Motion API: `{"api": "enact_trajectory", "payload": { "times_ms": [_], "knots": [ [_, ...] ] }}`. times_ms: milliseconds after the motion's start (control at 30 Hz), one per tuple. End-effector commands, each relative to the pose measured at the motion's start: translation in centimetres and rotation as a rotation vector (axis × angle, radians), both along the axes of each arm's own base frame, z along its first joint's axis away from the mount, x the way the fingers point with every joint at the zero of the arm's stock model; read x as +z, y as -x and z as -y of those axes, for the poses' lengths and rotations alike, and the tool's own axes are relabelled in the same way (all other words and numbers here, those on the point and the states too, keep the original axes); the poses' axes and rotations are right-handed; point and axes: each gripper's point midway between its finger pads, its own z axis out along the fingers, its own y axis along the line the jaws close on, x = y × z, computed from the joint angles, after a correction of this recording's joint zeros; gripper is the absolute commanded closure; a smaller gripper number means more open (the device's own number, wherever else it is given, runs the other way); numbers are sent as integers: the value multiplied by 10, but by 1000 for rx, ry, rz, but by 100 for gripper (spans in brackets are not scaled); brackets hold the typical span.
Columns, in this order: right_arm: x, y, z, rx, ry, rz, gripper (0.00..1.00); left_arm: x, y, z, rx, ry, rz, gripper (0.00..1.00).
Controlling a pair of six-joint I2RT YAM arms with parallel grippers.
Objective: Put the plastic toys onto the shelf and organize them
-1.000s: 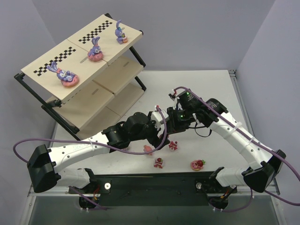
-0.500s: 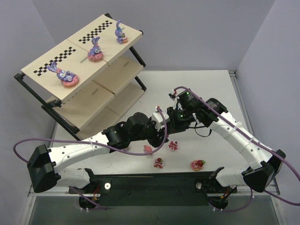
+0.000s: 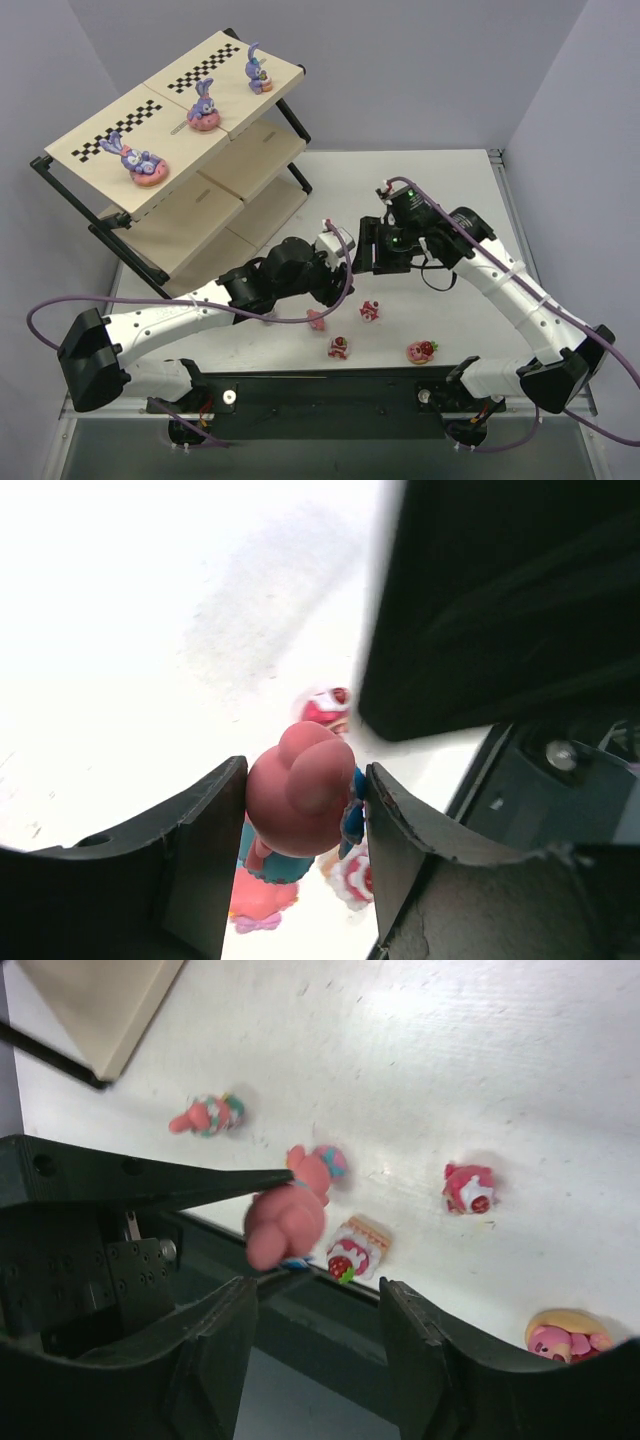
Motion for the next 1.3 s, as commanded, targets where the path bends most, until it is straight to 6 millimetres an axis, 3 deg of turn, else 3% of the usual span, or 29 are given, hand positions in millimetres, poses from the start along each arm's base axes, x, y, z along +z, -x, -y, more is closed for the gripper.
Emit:
{"api": "enact_trajectory", "payload": {
  "times_ms": [0,233,467,667,733,767,1000,1267],
  "knots": [
    [19,-14,34,-206,14,57,46,24,-28,-13,138,119,20,100],
    [23,-28,66,-354,-27,93,43,64,-85,-50,327,282,119,100],
    [12,-27,73,-367,-26,72,44,95,-143,-79,503,349,240,100],
    [5,-26,81,-376,-16,69,44,133,-189,-91,564,412,329,100],
    [3,-26,83,-379,-13,71,44,132,-205,-97,588,410,336,100],
    [3,-26,85,-383,-12,74,44,144,-210,-97,591,431,356,100],
    [-5,-28,92,-397,-9,66,45,143,-247,-99,619,436,376,100],
    [-11,-26,98,-414,-6,59,45,141,-269,-99,637,455,387,100]
  ]
}}
